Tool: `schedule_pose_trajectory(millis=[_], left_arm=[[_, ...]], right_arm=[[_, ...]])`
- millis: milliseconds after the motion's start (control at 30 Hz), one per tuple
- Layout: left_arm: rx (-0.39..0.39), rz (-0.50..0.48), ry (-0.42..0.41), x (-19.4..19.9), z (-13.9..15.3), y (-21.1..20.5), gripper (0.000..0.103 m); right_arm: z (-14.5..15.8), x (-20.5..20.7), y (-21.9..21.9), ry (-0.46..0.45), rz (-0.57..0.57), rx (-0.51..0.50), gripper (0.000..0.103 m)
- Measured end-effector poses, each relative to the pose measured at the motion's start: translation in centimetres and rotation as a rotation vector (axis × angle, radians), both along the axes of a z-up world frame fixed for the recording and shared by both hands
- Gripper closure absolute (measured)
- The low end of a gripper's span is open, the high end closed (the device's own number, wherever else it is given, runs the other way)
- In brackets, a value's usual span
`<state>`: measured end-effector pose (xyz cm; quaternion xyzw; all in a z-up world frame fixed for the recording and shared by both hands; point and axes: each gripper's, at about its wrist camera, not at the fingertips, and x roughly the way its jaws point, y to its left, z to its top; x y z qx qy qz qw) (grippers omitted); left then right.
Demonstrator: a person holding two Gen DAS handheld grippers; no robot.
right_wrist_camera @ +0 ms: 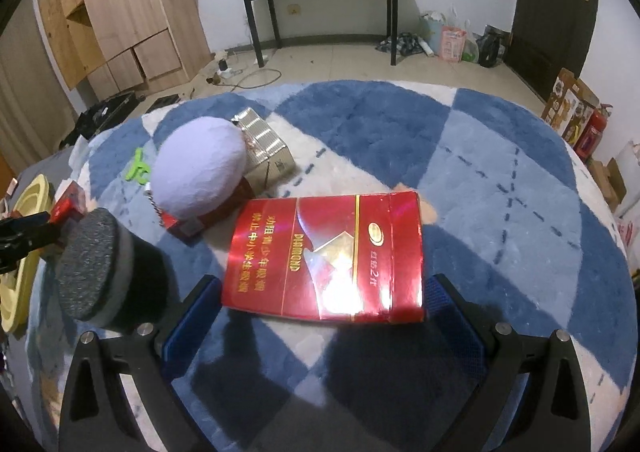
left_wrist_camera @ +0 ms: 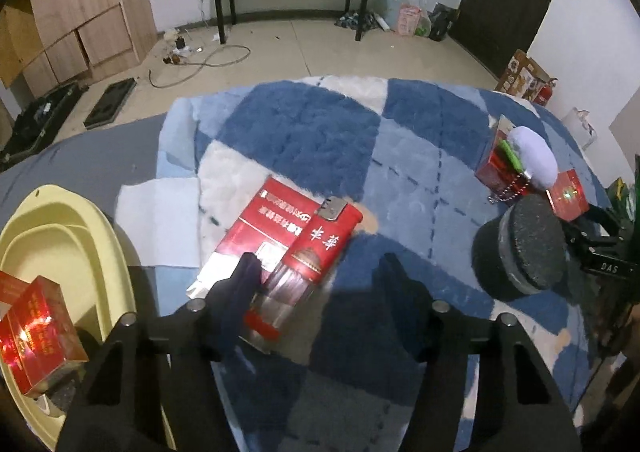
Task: Organize rigid objects
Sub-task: 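Return both grippers to the rug and grasp a red lighter with the left gripper, then grasp a red pack with the right gripper while the left holds the lighter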
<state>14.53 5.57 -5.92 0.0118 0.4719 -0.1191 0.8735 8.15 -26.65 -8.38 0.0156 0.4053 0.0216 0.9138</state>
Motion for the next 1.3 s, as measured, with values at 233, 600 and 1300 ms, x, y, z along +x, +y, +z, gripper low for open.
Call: schedule_pose_trajectory(millis=[233, 600, 1300], left_arm=[[-0.039, 0.004, 0.017, -0.5, 0.0, -0.1, 0.079], [0.003, 0.012, -0.015, -0.7, -0.2, -1.7, 0.079], [-0.056, 0.08, -0.14, -5.7, 8.2, 0.6, 0.079]], right_arm=[[-0.5, 0.6, 0.0, -0.016, -0.007, -0.027, 0.003], [-0.3, -0.1, -0.6, -0.028, -0.013, -0.021, 0.011], [6.3, -5.4, -1.9, -0.169, -0.017, 0.103, 0.012]])
